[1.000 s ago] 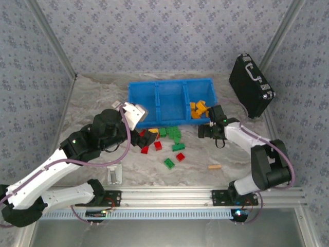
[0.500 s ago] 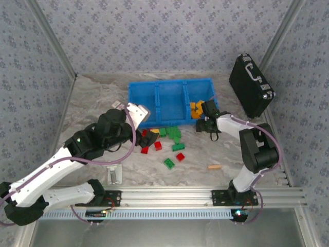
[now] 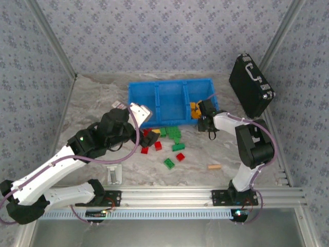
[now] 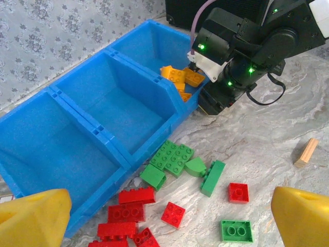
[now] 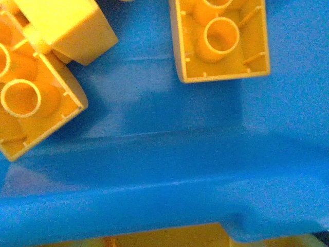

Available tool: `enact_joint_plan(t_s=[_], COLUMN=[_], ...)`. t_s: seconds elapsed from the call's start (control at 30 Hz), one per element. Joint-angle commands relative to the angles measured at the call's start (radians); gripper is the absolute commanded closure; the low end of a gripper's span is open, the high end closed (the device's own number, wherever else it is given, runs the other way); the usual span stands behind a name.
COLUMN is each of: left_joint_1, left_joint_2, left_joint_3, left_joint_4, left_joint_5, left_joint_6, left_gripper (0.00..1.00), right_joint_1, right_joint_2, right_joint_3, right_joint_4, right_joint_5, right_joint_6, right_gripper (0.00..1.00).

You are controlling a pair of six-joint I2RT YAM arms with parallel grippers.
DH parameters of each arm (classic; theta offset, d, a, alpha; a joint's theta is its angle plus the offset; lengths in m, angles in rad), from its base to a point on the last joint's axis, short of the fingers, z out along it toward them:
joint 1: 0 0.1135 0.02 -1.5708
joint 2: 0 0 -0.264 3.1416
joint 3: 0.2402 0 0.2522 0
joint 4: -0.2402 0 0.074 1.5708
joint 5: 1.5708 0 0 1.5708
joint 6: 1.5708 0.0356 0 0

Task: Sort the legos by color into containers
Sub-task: Pick up the lego from the middle-right of the table, then place the lego in the container.

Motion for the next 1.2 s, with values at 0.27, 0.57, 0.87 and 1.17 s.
enact_joint_plan(t_s=[0.27,0.57,0.87,1.17], left_joint_1=[-0.004,-0.005,-0.004,-0.004], left_joint_2=[-0.03,-0.071,-0.138,-0.1], left_joint_3=[0.005,-0.016,-0.013,-0.012], left_joint_4=[0.0,0.0,-0.026,-0.109], left_joint_5=[0.003,0.003,0.0,-0.062], left_joint_6=[0.009,-0.006,-0.03,-0.049], left_gripper=[0.0,0.0,0.0,0.0], right_joint_1=[0.037,0.055,-0.016,-0.036], right_joint_2=[-0.081,-0.223,-0.07,0.107], right_joint_3=[0.003,0.056,0.295,0.467], right_joint_4=[-0.108,-0.167,-0.15,-0.139], right_joint_5=[0.046,0.056,0.068,0.034], right_joint_6=[0.012,0.025,-0.015,-0.024], right_gripper=[0.6,0.6,0.59,0.38])
